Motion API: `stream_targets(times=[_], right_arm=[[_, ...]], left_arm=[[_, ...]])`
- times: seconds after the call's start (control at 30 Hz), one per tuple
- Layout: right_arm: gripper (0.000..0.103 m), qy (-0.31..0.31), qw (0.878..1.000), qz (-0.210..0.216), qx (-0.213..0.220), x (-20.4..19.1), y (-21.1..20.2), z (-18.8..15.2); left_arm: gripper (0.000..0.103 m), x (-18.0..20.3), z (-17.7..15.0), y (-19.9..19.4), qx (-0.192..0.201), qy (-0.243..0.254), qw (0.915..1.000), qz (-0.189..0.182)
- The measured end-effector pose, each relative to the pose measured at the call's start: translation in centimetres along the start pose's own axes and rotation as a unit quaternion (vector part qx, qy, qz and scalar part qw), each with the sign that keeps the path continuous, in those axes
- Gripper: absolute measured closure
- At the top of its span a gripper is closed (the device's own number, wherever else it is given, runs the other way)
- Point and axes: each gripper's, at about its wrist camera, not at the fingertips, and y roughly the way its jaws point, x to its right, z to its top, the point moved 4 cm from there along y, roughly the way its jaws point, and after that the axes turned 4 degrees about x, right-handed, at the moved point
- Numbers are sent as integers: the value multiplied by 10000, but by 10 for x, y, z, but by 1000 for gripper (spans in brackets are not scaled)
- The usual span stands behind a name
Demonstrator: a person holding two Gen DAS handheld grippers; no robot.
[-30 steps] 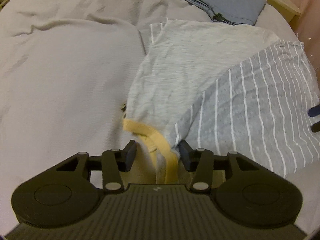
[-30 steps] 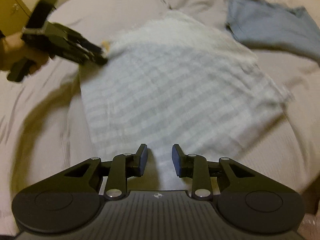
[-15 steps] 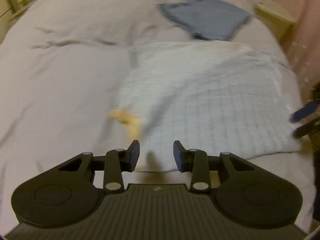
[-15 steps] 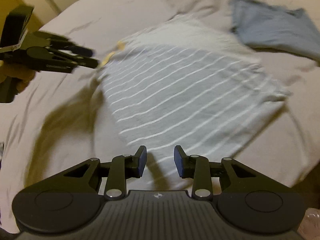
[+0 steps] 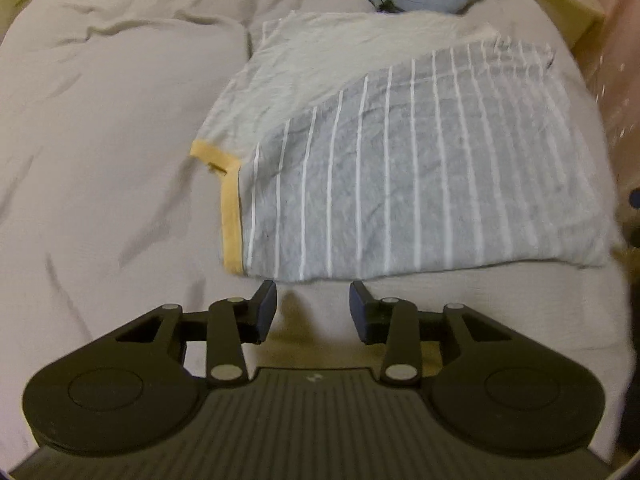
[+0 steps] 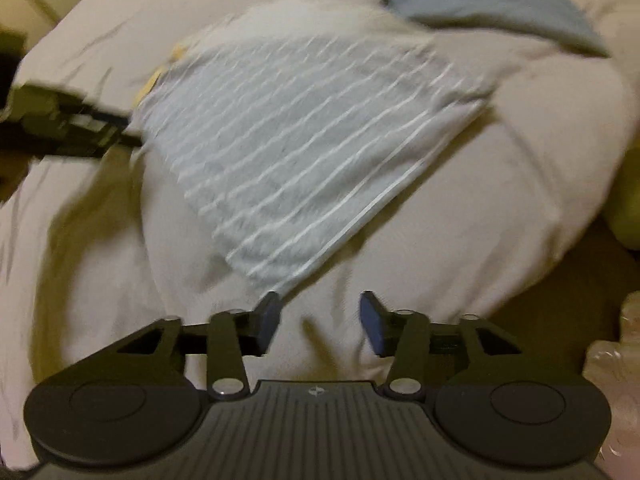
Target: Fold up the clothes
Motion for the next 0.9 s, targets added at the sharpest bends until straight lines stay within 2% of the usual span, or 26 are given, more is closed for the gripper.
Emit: stream_targets(times=[0.1, 0.2, 0.3, 0.43, 0.57, 0.63, 0.7, 0.77, 0.83, 0.9], right_arm=[[44, 126, 9995, -258, 101, -8, -18, 12], [34, 173, 9983, -453, 309, -16, -38, 23], [34, 208, 9970, -568, 477, -27, -53, 29], [33, 317, 9954, -640, 646, -39, -70, 31], [32, 443, 9941, -699, 700, -48, -78, 22], [31, 466, 9938, -734, 694, -52, -80, 17], [28, 366, 9936, -832, 676, -57, -78, 11], [28, 77, 9932, -969, 635, -64, -72, 6], [28, -361, 9915, -1092, 603, -74, -61, -2], [34, -846, 9874, -1204, 572, -84, -48, -9]], left_arm=[[67, -2, -4, -31, 217, -308, 9993, -33], [65, 2, -4, -53, 383, -412, 9984, -23], [61, 8, -3, -68, 483, -461, 9977, -122], [59, 14, -5, -83, 611, -244, 9977, -161], [53, 18, -8, -93, 715, -18, 9972, -198], [42, 19, -10, -95, 756, 105, 9969, -174], [20, 24, -13, -93, 812, 613, 9948, 15], [8, 34, -22, -87, 909, 1676, 9811, 344], [7, 43, -31, -78, 978, 2708, 9557, 618], [8, 49, -42, -66, 962, 3512, 9286, 717]])
